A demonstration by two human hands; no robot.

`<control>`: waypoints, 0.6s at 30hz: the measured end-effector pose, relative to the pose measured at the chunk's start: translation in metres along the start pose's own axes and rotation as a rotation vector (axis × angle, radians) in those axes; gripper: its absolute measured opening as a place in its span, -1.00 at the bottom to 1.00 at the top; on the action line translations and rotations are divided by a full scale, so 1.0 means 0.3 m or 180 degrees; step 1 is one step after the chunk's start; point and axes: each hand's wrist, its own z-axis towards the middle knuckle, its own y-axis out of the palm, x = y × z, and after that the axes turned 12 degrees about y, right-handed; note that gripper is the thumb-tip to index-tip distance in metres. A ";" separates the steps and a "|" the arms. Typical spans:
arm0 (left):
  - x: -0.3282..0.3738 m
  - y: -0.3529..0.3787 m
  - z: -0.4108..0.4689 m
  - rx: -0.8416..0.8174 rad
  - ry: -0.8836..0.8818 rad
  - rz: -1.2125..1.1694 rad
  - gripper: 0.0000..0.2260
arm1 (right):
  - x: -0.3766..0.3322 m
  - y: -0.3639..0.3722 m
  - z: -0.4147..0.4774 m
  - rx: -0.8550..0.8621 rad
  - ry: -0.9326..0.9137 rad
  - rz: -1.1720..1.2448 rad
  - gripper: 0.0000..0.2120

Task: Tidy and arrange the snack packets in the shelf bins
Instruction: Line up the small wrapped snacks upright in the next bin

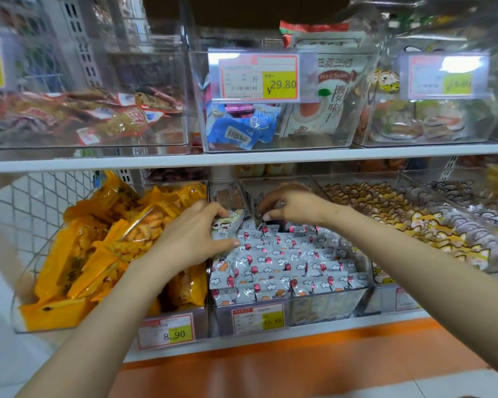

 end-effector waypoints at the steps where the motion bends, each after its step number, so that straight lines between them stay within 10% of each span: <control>1: 0.003 0.005 -0.003 -0.0053 -0.0054 0.0054 -0.49 | -0.003 0.010 -0.005 0.0030 0.0006 0.0168 -0.76; 11: 0.037 0.016 0.004 0.1584 0.0454 -0.0653 -0.76 | 0.006 0.018 -0.036 -0.0218 0.0197 0.2181 -0.69; 18: 0.111 0.048 0.030 0.1625 0.0797 -0.1078 -0.76 | 0.050 -0.014 -0.085 -0.0439 0.0496 0.3069 -0.81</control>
